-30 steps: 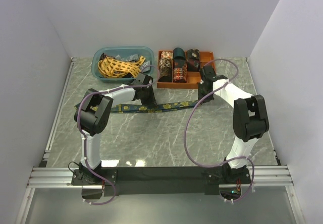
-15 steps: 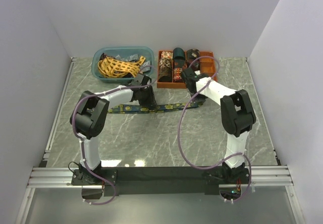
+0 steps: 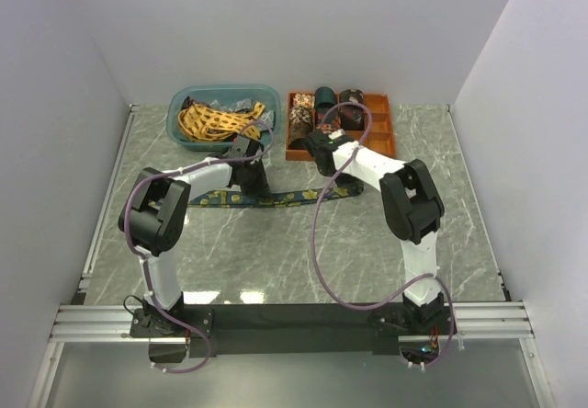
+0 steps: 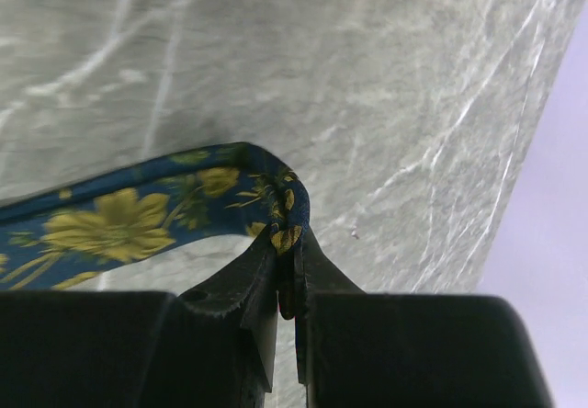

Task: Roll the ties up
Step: Roll the tie

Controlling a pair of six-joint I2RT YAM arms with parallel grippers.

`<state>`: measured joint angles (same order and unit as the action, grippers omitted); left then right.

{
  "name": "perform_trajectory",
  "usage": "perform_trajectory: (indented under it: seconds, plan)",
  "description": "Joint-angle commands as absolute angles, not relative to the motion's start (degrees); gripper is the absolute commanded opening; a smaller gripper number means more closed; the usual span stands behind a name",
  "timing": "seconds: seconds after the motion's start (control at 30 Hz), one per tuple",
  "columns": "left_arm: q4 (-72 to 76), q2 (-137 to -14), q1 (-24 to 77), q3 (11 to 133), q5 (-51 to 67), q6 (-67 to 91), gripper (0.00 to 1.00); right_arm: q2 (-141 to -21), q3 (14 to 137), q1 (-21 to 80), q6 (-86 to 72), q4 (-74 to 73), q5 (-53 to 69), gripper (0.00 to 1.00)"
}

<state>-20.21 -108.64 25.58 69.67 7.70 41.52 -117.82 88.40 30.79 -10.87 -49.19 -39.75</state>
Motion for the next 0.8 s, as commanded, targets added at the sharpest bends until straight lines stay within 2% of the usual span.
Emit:
perform_trajectory:
  seconds: [0.0,0.4,0.63,0.67,0.77]
  plan:
    - [-19.16,-107.14,25.84,68.12,9.66,42.8,0.3,-119.7,91.93,32.69,-11.95,-51.24,-42.54,0.03]
    - [-18.81,-107.84,25.84,68.2,10.11,42.89,0.25,-124.01,93.26,36.47,-10.37,-49.57,-36.49,0.06]
    - [-18.54,-107.93,25.84,68.29,10.28,42.71,0.26,-123.14,91.15,36.21,-8.79,-46.76,-28.31,0.15]
    - [-18.54,-107.93,25.84,68.29,10.37,42.8,0.25,-122.87,90.71,36.12,-8.27,-46.24,-27.26,0.2]
    - [-18.46,-107.93,25.84,68.29,10.28,42.71,0.26,-122.08,90.09,35.25,-7.91,-45.62,-22.95,0.25]
